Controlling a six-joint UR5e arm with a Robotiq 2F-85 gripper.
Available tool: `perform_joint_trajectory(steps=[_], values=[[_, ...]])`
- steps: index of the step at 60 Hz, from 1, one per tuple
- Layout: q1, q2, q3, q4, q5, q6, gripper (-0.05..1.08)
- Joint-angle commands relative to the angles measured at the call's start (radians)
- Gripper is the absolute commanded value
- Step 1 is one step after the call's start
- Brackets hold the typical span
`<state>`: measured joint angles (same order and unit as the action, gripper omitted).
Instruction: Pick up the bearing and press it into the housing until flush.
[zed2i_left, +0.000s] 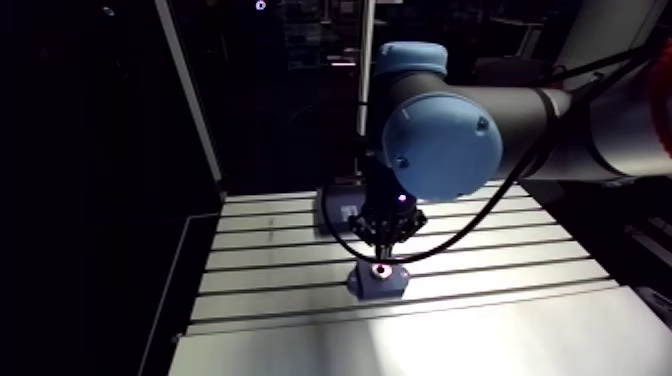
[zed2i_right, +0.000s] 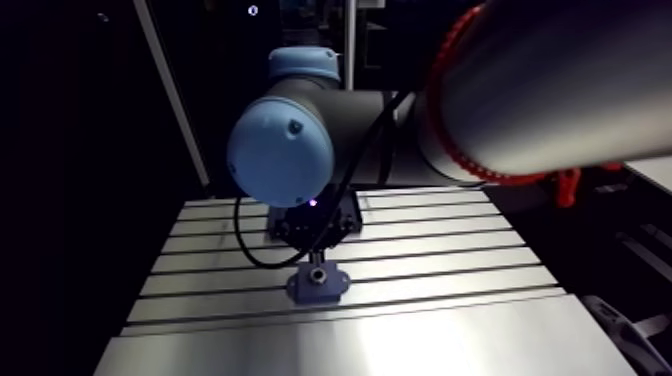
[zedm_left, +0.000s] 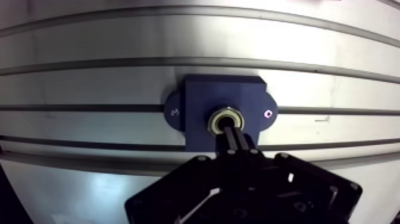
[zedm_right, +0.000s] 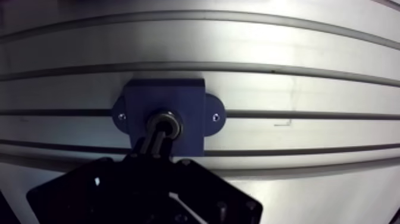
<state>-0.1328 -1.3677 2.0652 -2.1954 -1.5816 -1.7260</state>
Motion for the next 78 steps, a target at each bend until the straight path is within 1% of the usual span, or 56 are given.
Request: perform_joint_trajectory(steps=[1, 62, 78], values=[[-0.001, 0.009, 0.0, -0.007, -0.003, 0.054, 1.04], [0.005, 0.022, 0.01, -0.014, -0.004, 0.033, 1.03], [0.007, 0.023, 0.013, -0.025, -0.005, -0.005, 1.03]])
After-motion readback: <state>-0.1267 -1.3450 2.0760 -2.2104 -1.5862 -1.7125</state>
